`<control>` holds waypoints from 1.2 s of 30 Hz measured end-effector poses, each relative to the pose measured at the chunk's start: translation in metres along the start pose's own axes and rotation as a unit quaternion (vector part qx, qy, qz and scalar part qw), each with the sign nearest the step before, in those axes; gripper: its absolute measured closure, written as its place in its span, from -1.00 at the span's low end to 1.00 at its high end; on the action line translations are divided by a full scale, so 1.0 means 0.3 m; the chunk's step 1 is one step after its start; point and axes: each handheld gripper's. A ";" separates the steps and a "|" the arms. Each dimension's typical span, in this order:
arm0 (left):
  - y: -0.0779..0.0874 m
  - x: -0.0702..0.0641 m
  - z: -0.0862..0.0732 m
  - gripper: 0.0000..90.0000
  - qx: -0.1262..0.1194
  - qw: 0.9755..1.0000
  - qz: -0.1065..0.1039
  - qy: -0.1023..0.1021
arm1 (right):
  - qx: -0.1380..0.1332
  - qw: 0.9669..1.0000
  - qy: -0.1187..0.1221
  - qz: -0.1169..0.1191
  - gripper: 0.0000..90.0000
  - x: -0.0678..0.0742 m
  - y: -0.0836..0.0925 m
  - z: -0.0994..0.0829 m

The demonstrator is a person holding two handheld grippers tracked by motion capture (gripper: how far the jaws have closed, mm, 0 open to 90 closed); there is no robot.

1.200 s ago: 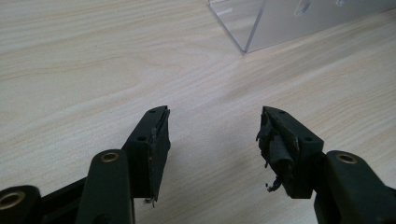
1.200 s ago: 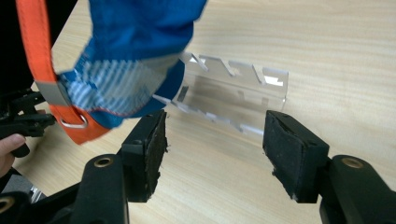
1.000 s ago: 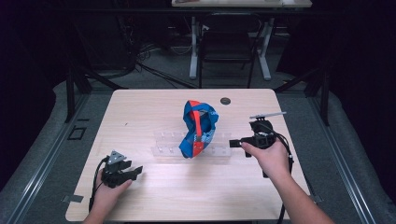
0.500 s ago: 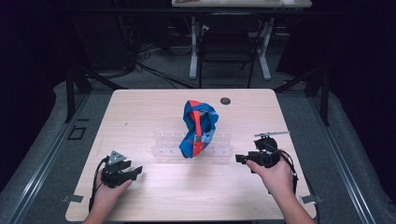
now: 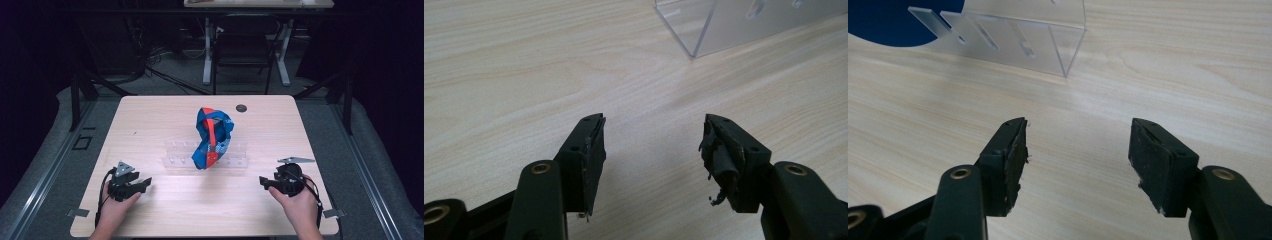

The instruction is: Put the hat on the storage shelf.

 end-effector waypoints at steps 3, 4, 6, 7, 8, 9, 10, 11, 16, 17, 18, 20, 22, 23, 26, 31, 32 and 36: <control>-0.001 -0.001 0.000 -0.05 0.000 1.000 0.000 0.002 | -0.005 1.000 -0.001 -0.008 -0.11 -0.008 -0.002 -0.022; -0.001 -0.001 -0.001 -0.05 -0.001 1.000 0.001 0.003 | -0.002 1.000 0.001 -0.006 -0.11 -0.011 -0.002 -0.029; -0.001 -0.001 -0.001 -0.05 -0.001 1.000 0.000 0.003 | -0.001 1.000 0.002 -0.010 -0.10 -0.013 -0.006 -0.047; -0.001 -0.001 -0.001 -0.05 -0.001 1.000 0.000 0.003 | -0.003 1.000 0.006 -0.015 -0.10 -0.014 -0.010 -0.055; -0.001 -0.001 -0.002 -0.05 0.000 1.000 -0.001 0.003 | -0.001 1.000 0.008 -0.017 -0.09 -0.015 -0.010 -0.060; -0.002 -0.001 -0.002 -0.05 -0.001 1.000 0.001 0.002 | -0.002 1.000 0.009 -0.017 -0.08 -0.017 -0.012 -0.067; -0.002 -0.001 -0.002 -0.05 -0.001 1.000 0.001 0.003 | -0.007 1.000 0.008 -0.017 -0.07 -0.020 -0.012 -0.077; -0.002 -0.001 -0.002 -0.05 -0.001 1.000 0.001 0.002 | -0.013 1.000 0.007 -0.017 -0.06 -0.022 -0.013 -0.082; -0.001 -0.003 -0.002 -0.05 0.002 1.000 0.001 0.000 | -0.028 1.000 0.006 -0.013 -0.04 -0.037 -0.017 -0.108; -0.002 -0.003 -0.002 -0.05 0.001 1.000 0.000 -0.001 | -0.032 0.999 0.006 -0.016 -0.02 -0.045 -0.016 -0.118; -0.002 -0.003 -0.002 -0.05 0.001 1.000 0.000 -0.002 | -0.034 0.999 0.002 -0.017 -0.01 -0.046 -0.015 -0.122; -0.002 -0.005 -0.002 -0.05 0.000 1.000 -0.001 0.001 | -0.033 0.999 0.011 -0.019 -0.01 -0.052 -0.018 -0.131; -0.001 -0.004 -0.002 -0.05 0.001 1.000 -0.001 -0.001 | -0.036 0.999 0.015 -0.026 0.00 -0.051 -0.022 -0.142; -0.001 -0.004 -0.002 -0.05 0.001 1.000 -0.001 -0.001 | -0.034 0.999 0.021 -0.027 0.00 -0.052 -0.023 -0.145; 0.000 -0.004 -0.002 -0.05 0.000 1.000 -0.002 -0.001 | -0.040 0.999 0.022 -0.027 -0.02 -0.050 -0.029 -0.154; 0.000 -0.006 -0.001 -0.05 -0.001 1.000 -0.004 -0.001 | -0.054 0.997 0.033 -0.051 -0.04 -0.048 -0.033 -0.157; -0.001 -0.007 -0.002 -0.05 -0.002 1.000 -0.003 0.000 | -0.054 0.997 0.032 -0.046 0.05 -0.051 -0.036 -0.158; -0.003 -0.012 -0.001 -0.05 -0.001 1.000 -0.004 -0.005 | -0.048 0.998 0.028 -0.028 0.05 -0.052 -0.043 -0.161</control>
Point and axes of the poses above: each handheld gripper's, and its own axes: y roughly backward along the jaws, z roughly out of its top, x roughly to its left, and after that the axes turned 9 degrees about -z, right-handed
